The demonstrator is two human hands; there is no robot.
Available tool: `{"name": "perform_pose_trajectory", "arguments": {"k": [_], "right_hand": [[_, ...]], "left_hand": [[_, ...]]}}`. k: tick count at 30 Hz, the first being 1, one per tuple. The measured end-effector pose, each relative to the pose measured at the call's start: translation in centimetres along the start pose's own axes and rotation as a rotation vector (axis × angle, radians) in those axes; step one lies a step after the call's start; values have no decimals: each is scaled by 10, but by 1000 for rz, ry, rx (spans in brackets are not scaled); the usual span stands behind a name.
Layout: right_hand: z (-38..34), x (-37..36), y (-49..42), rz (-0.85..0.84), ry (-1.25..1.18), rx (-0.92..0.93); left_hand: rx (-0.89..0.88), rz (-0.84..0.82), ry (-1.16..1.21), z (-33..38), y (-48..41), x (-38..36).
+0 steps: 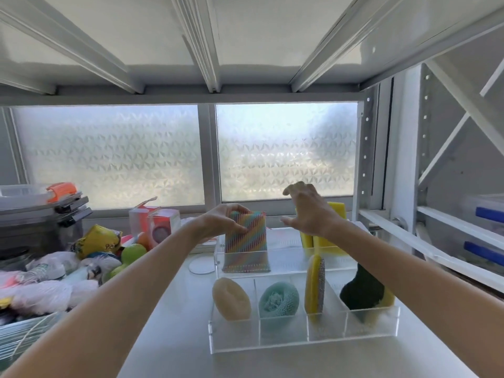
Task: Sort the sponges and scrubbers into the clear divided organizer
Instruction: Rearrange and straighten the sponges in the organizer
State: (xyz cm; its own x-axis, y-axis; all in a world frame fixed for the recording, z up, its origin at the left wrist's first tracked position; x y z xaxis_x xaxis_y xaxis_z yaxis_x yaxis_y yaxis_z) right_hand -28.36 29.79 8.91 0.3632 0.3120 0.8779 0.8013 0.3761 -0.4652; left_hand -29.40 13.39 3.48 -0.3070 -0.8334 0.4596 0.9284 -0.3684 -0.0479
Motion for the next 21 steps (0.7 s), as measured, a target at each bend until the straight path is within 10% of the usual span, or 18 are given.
{"name": "perform_pose_trajectory", "arguments": {"k": [5, 21], "right_hand": [[-31, -62, -4, -512, -511, -118], [-41, -81, -9, -522, -756, -126]], "left_hand": [[-38, 10, -23, 7, 4, 2], [143, 59, -243, -13, -1, 19]]}}
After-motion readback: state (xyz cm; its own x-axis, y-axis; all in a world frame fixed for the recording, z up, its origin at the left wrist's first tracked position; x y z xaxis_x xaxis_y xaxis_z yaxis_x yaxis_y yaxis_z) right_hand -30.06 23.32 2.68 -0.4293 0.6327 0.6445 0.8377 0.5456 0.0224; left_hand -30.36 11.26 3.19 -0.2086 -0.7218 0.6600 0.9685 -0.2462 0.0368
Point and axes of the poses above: each hand's wrist, its own y-axis away from the middle knuckle, its own x-axis out of the back of the hand, z = x × y, the point moved 10 cm from there along -y, towards the middle knuckle, and after that the axes turned 5 degrees about -z, right-handed, at the moved point
